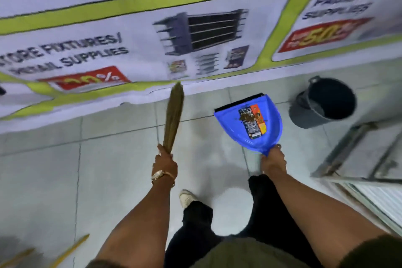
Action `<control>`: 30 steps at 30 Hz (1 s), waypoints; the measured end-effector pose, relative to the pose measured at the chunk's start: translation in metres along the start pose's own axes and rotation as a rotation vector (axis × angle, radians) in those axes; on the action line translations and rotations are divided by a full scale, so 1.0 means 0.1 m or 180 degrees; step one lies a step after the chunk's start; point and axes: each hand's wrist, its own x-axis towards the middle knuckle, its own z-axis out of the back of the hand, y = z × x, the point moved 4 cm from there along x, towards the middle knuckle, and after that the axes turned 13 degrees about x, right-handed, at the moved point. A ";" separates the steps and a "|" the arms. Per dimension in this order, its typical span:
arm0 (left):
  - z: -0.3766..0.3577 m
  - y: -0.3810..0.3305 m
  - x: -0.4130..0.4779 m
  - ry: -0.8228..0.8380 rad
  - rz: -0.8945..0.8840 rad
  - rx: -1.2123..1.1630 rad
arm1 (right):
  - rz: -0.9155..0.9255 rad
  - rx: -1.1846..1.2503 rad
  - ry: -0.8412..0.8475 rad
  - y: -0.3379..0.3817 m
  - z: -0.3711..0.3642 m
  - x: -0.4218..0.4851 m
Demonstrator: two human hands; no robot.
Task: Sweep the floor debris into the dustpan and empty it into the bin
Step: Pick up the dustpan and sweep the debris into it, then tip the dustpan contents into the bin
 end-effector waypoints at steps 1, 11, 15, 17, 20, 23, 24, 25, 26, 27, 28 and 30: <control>-0.07 -0.35 -0.03 0.0035 -0.0163 0.0265 | -0.0104 0.0071 -0.0079 -0.08 0.21 0.17; -0.76 -3.79 -0.21 0.0047 -0.1273 0.2111 | -0.0581 0.0206 0.0267 -0.67 2.09 2.08; -0.94 -4.57 -0.22 0.0071 -0.1311 0.2412 | -0.0746 0.0053 0.0453 -0.79 2.64 2.83; -1.06 -4.83 -0.16 0.0090 -0.1275 0.2540 | -0.0899 0.0037 0.0573 -0.82 2.79 3.23; -1.19 -5.05 -0.09 0.0141 -0.1222 0.2665 | -0.1076 0.0187 0.0724 -0.78 2.91 3.64; -1.27 -5.23 -0.05 0.0163 -0.1185 0.2789 | -0.1248 0.0461 0.0632 -0.73 2.94 3.92; -1.29 -5.28 -0.04 0.0194 -0.1173 0.2804 | -0.1302 0.0580 0.0609 -0.71 2.94 4.00; -1.30 -5.32 -0.03 0.0213 -0.1155 0.2792 | -0.1340 0.0637 0.0583 -0.69 2.93 4.06; -1.31 -5.36 -0.03 0.0249 -0.1127 0.2804 | -0.1408 0.0695 0.0545 -0.67 2.93 4.10; -1.30 -5.38 -0.03 0.0278 -0.1096 0.2836 | -0.1453 0.0693 0.0477 -0.66 2.94 4.12; -1.30 -5.40 -0.03 0.0303 -0.1074 0.2871 | -0.1486 0.0690 0.0434 -0.65 2.94 4.12; -1.28 -5.44 -0.03 0.0334 -0.1054 0.2908 | -0.1448 0.0762 0.0465 -0.64 2.92 4.11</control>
